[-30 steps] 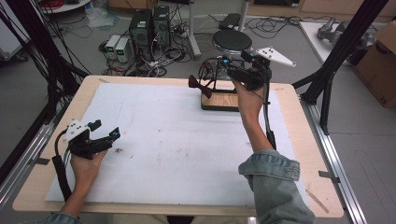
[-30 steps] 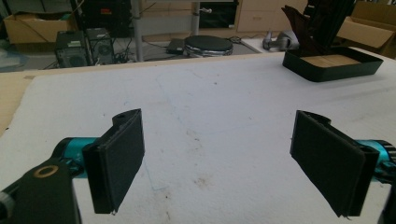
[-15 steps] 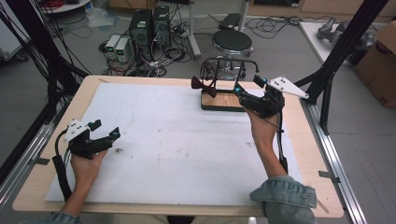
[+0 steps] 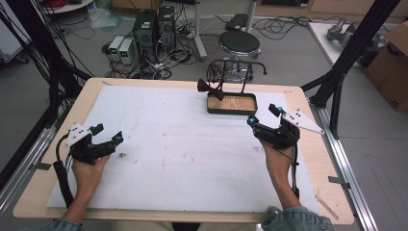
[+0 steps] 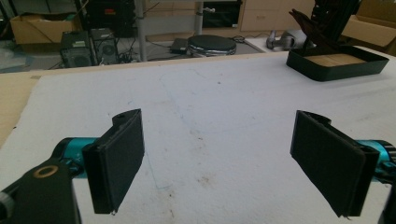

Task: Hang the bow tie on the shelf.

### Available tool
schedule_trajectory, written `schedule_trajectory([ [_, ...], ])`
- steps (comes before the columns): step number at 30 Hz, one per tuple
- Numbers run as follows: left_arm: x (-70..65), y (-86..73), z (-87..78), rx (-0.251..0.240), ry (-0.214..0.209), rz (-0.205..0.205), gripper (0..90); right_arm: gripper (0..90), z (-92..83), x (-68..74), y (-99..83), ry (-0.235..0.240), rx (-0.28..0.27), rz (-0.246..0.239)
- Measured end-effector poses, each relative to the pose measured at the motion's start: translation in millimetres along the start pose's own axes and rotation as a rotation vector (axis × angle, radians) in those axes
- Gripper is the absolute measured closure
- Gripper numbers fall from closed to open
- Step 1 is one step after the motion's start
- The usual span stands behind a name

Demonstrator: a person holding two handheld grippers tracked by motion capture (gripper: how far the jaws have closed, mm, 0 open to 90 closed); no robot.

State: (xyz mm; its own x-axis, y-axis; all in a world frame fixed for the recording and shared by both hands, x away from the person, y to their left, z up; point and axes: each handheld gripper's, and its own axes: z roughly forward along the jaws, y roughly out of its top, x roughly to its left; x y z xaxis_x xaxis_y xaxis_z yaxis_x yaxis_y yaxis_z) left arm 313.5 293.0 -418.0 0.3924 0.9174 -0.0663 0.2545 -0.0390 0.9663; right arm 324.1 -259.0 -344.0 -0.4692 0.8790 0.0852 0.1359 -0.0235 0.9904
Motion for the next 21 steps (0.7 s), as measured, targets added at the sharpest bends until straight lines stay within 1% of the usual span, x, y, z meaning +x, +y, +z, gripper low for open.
schedule_trajectory([
  [1, 0.2, -0.1, -0.2, 0.001, 0.000, 0.001, 18.0, 12.5, -0.9, 0.3, -1.8, -0.001, 0.033, 0.003],
  [2, 0.4, -0.1, -0.1, 0.002, 0.001, 0.000, 18.0, 12.6, -3.1, 0.7, -5.2, 0.000, 0.034, 0.004],
  [4, 0.7, -0.3, -0.1, 0.004, 0.002, 0.000, 17.9, 13.1, -9.4, 2.1, -14.3, -0.004, 0.006, 0.003],
  [6, 0.5, -0.3, -0.4, 0.002, 0.002, 0.000, 17.9, 13.0, -14.0, 2.9, -22.3, -0.015, 0.028, 0.002],
  [8, 0.5, -0.2, -0.7, 0.001, 0.003, 0.000, 17.9, 12.9, -19.8, 3.4, -33.1, -0.018, 0.034, 0.017],
  [13, 0.3, -0.2, -0.9, 0.004, 0.006, 0.000, 17.9, 12.4, -29.2, 2.8, -56.4, -0.035, 0.063, 0.029],
  [18, 0.5, -0.2, -1.3, 0.003, 0.006, 0.002, 17.9, 12.2, -31.1, 3.2, -82.7, -0.047, 0.122, 0.051],
  [19, 0.6, -0.3, -1.3, 0.003, 0.007, 0.001, 17.9, 12.3, -31.0, 3.9, -86.3, -0.053, 0.132, 0.054],
  [20, 0.6, -0.4, -1.1, 0.003, 0.008, -0.001, 17.9, 12.3, -30.3, 3.4, -88.8, -0.056, 0.132, 0.048],
  [21, 0.7, -0.4, -1.1, 0.004, 0.008, -0.001, 17.9, 12.2, -30.2, 3.7, -90.0, -0.057, 0.135, 0.054],
])
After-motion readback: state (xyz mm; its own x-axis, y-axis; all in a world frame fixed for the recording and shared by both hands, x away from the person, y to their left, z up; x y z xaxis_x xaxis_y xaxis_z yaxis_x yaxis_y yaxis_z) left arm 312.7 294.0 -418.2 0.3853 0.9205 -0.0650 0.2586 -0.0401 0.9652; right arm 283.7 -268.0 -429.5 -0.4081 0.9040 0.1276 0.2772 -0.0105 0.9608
